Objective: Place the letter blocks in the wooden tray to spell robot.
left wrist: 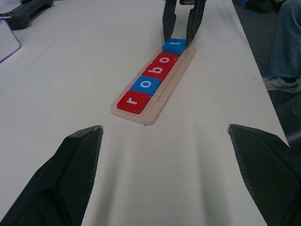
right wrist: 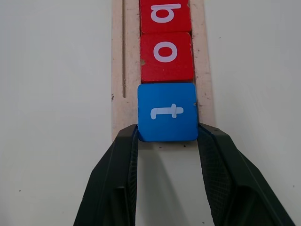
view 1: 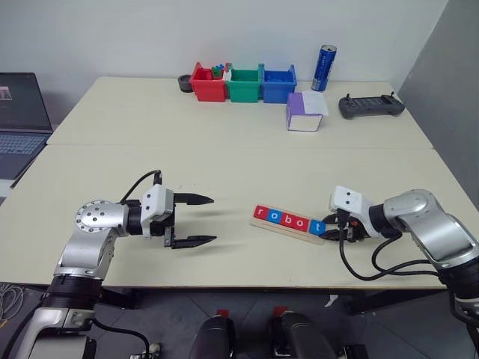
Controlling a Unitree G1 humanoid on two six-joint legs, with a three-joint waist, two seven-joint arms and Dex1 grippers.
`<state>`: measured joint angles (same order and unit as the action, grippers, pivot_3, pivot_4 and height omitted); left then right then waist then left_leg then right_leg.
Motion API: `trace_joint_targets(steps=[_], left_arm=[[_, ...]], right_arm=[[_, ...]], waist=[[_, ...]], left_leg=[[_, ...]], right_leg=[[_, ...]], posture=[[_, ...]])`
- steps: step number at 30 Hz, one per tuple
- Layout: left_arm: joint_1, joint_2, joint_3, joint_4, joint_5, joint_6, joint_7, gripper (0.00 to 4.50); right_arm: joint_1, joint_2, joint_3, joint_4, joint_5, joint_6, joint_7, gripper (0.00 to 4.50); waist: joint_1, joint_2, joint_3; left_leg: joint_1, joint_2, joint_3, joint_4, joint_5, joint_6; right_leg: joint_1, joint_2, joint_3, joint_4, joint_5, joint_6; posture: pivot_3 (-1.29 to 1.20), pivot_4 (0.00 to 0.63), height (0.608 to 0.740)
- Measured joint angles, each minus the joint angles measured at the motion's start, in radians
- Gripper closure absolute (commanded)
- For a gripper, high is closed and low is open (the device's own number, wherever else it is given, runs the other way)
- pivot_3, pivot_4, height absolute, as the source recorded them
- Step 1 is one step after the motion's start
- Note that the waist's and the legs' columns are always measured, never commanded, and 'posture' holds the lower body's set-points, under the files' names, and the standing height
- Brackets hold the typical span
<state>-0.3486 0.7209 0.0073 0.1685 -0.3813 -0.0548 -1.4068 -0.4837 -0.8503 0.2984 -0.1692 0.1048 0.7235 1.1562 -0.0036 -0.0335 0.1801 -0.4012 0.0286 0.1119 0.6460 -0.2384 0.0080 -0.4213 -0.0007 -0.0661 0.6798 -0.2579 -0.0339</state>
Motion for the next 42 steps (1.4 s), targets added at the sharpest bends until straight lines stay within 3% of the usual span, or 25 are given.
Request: trace_joint_targets(steps=[42], left_arm=[[0.015,0.001,0.000,-0.003,0.000,0.003,0.002,0.00]], right_arm=[[-0.037,0.024,0.039,0.018,-0.005,0.001,-0.005,3.04]], waist=[[0.000,0.000,0.000]], left_leg=[[0.000,0.000,0.000,0.000,0.000,0.000]], right_leg=[[0.000,0.000,0.000,0.000,0.000,0.000]], posture=[[0.00,0.150,0.740]])
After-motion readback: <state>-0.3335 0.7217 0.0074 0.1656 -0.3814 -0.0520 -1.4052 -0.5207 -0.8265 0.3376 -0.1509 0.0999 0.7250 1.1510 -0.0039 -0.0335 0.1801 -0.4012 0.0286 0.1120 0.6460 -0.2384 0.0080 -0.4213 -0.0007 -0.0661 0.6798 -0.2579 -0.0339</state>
